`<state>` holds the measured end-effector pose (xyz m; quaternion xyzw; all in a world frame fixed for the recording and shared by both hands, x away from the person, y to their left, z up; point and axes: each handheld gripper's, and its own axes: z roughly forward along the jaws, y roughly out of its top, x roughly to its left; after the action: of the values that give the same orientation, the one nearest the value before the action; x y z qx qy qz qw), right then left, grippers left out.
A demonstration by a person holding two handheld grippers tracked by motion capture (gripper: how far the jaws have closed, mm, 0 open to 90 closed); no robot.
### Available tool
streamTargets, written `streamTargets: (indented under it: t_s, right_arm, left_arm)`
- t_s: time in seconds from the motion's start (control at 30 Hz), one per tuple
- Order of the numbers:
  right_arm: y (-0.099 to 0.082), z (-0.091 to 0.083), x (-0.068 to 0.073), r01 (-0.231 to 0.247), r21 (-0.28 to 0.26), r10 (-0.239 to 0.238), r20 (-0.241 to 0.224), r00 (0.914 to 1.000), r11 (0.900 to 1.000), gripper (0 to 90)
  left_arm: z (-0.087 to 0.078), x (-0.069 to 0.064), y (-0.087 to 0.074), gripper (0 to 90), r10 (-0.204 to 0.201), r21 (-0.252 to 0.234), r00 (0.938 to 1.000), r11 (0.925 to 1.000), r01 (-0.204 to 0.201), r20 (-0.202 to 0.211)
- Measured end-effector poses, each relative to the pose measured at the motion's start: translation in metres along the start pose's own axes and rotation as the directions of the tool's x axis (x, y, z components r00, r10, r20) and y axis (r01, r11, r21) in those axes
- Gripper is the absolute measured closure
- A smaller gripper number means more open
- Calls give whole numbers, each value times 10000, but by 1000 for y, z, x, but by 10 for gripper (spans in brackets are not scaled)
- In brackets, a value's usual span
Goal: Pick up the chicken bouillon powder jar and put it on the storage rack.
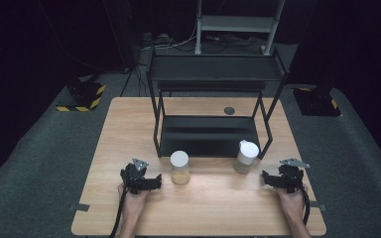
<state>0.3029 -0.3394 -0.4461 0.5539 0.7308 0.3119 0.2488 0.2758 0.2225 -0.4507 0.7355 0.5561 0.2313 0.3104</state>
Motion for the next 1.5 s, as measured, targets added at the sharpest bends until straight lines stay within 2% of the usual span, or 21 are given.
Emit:
streamTargets:
  t_s: [0.3, 0.6, 0.7, 0.73, 0.77, 0.83, 0.87, 0.93, 0.97, 1.0, 1.03, 1.33, 1.5]
  right_arm:
    - [0, 0, 0, -7, 0, 7, 9, 10000, 10000, 52]
    - [0, 0, 0, -22, -1, 22, 13, 10000, 10000, 52]
    - [0, 0, 0, -26, -1, 26, 12, 10000, 10000, 51]
    - [0, 0, 0, -19, -2, 19, 14, 10000, 10000, 52]
    - [0, 0, 0, -19, -2, 19, 14, 10000, 10000, 52]
    - [0, 0, 0, -25, -1, 25, 13, 10000, 10000, 52]
    - [0, 0, 0, -24, 1, 24, 12, 10000, 10000, 52]
    - [0, 0, 0, -23, 2, 23, 12, 10000, 10000, 52]
    - [0, 0, 0, -23, 2, 23, 11, 10000, 10000, 52]
    - [0, 0, 0, -25, 2, 25, 11, 10000, 10000, 52]
    - [0, 0, 0, -23, 0, 23, 13, 10000, 10000, 51]
    - [0, 0, 0, -19, 2, 19, 15, 10000, 10000, 52]
    - [0, 0, 0, -13, 2, 13, 15, 10000, 10000, 52]
  left_arm:
    - [0, 1, 0, 3, 92, 1, 9999, 10000, -92, 41]
    - [-8, 10, 5, 2, 520, 366, 9952, 9978, -552, 825]
    - [-12, 9, 3, 2, 668, 270, 9913, 9972, -703, 1138]
    - [-14, 9, 3, 2, 812, 242, 9879, 9961, -851, 1324]
    - [-14, 9, 3, 2, 812, 242, 9879, 9961, -851, 1324]
    - [-16, 9, 3, 2, 955, 242, 9827, 9946, -1005, 1586]
    - [-18, 8, 2, 2, 1167, 181, 9752, 9923, -1222, 1881]
    - [-19, 6, 2, 2, 1303, 111, 9686, 9907, -1356, 2116]
    - [-19, 6, 2, 3, 1303, 111, 9686, 9907, -1356, 2116]
    - [-19, 6, 1, 4, 1335, 38, 9627, 9904, -1383, 2355]
    - [-18, 6, 1, 5, 1340, 12, 9600, 9904, -1386, 2457]
    - [-13, -3, 6, 10, 1495, -146, 9451, 9883, -1519, 2904]
    - [-12, -8, 10, 16, 1615, -326, 9409, 9867, -1590, 2976]
